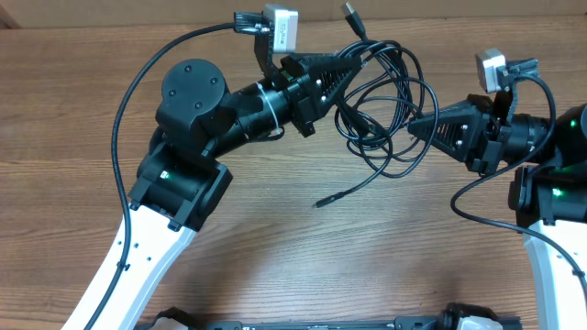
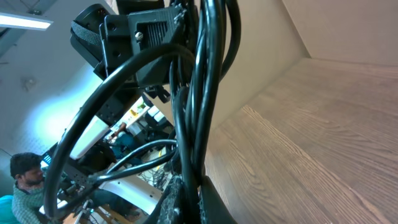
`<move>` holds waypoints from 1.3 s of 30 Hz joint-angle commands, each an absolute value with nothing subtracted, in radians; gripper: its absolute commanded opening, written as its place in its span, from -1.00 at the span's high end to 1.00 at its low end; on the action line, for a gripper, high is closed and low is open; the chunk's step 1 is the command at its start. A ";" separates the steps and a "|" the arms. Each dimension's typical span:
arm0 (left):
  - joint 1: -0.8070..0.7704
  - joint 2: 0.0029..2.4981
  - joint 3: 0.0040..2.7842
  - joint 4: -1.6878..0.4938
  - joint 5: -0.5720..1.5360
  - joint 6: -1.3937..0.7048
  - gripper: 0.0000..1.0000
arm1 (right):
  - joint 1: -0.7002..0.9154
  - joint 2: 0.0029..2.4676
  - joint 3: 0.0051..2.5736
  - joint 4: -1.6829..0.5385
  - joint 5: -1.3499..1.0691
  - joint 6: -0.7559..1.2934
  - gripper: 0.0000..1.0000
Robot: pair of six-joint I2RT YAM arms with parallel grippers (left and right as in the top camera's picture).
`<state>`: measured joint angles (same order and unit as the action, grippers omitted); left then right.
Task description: Untangle cables
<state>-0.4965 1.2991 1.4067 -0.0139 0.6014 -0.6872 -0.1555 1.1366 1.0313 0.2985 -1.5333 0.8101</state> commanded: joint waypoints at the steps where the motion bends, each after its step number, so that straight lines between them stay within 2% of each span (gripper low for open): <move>1: -0.450 1.295 1.417 0.001 0.539 -0.704 0.92 | -0.157 1.134 1.040 0.300 -1.569 0.807 0.93; 5: -0.406 1.291 1.417 0.002 0.540 -0.709 0.78 | -0.157 1.134 1.040 0.300 -1.569 0.807 0.92; 8: -0.373 1.284 1.417 0.001 0.543 -0.731 0.92 | -0.157 1.134 1.040 0.300 -1.569 0.807 0.93; 23: -0.345 1.280 1.417 0.001 0.545 -0.733 0.92 | -0.157 1.134 1.040 0.300 -1.569 0.806 0.92; 24: -0.345 1.280 1.417 0.001 0.558 -0.733 0.92 | -0.157 1.134 1.040 0.300 -1.569 0.806 0.83; 26: -0.345 1.280 1.417 0.003 0.603 -0.732 0.91 | -0.157 1.134 1.040 0.301 -1.569 0.806 0.45; 27: -0.345 1.280 1.417 0.004 0.625 -0.726 0.92 | -0.158 1.134 1.040 0.301 -1.569 0.806 0.35; 28: -0.345 1.280 1.417 0.006 0.657 -0.714 0.92 | -0.158 1.134 1.040 0.301 -1.569 0.806 0.16; 29: -0.345 1.280 1.417 0.006 0.687 -0.704 0.92 | -0.158 1.134 1.040 0.301 -1.568 0.806 -0.24; 30: -0.345 1.280 1.417 0.006 0.711 -0.694 0.92 | -0.157 1.134 1.040 0.301 -1.565 0.806 -0.55; 32: -0.345 1.280 1.417 0.005 0.757 -0.690 0.92 | -0.158 1.134 1.040 0.307 -1.564 0.805 -1.00; 39: -0.348 1.281 1.417 0.009 0.885 -0.727 0.92 | -0.157 1.134 1.040 0.310 -1.518 0.786 -1.00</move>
